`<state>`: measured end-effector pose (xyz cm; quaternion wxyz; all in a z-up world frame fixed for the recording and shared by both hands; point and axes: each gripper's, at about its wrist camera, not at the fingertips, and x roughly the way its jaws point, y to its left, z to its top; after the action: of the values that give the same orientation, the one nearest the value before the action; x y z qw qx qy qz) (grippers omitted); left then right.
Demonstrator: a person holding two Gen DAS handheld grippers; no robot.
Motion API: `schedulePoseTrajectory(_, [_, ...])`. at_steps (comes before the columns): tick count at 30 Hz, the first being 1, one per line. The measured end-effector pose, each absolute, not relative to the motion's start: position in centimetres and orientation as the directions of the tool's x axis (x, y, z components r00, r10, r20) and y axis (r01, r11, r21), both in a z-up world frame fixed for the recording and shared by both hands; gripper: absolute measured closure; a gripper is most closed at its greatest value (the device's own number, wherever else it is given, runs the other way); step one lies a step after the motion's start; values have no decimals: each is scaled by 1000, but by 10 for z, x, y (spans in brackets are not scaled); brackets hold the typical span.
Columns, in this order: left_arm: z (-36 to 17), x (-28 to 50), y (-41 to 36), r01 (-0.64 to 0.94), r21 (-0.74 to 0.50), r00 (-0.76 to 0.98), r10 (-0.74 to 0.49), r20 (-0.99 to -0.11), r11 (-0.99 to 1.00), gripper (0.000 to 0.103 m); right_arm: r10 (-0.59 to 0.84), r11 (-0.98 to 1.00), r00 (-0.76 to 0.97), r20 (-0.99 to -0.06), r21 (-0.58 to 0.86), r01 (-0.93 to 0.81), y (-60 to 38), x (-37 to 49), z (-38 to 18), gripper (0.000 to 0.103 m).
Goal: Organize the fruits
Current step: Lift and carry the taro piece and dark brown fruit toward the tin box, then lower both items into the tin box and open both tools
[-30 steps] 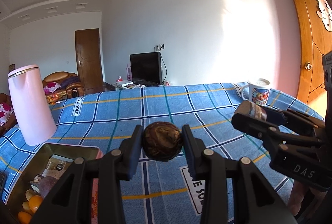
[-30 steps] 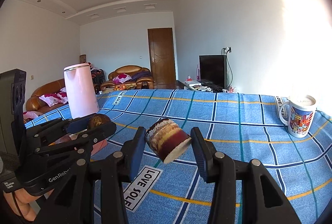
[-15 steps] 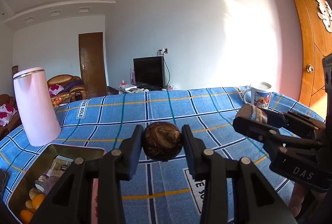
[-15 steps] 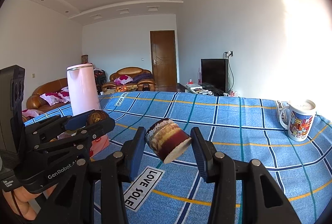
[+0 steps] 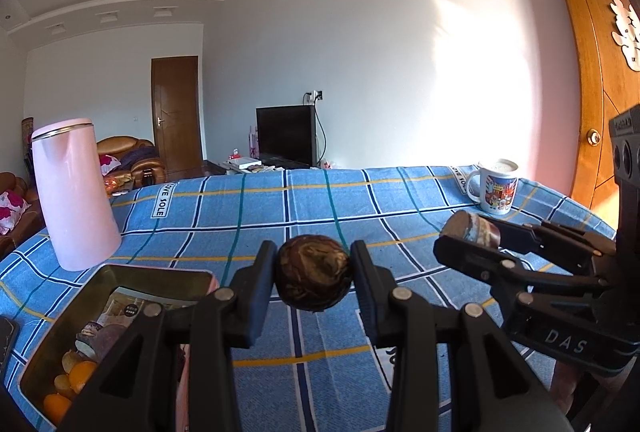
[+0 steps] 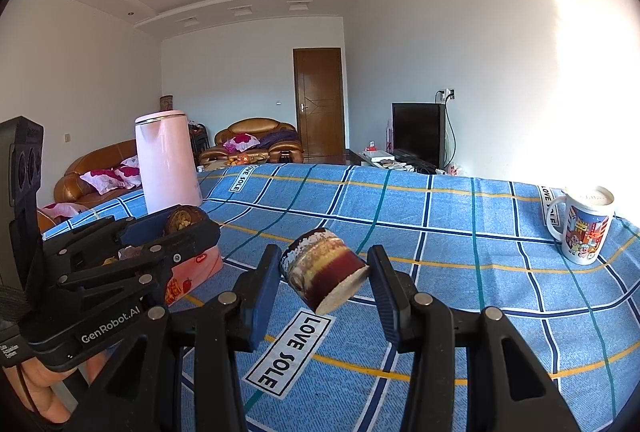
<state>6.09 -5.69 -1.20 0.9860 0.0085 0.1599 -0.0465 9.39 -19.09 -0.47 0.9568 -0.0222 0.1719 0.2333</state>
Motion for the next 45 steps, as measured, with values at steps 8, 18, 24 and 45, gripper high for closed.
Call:
schedulePoseTrajectory(8, [-13,46,-33,68,4,932,-62,-357,998,64,510,849,775,-372,76,-523,-164,90,-7,57])
schedulePoseTrajectory(18, [-10,31,1,-12,12,922,16,-387,1000,64,596,786,702,-390,102,-610,-125,87,-7,57])
schedulePoseTrajectory(24, [-11,22,22,-61,15,915,62,-398,998,64,632,751,672,-385,92,-653,-102,83,-1,57])
schedulePoseTrajectory(45, [-14,1,78,-169,10,893,158,-422,985,64,689,671,603,-402,42,-740,-36,83,8,57])
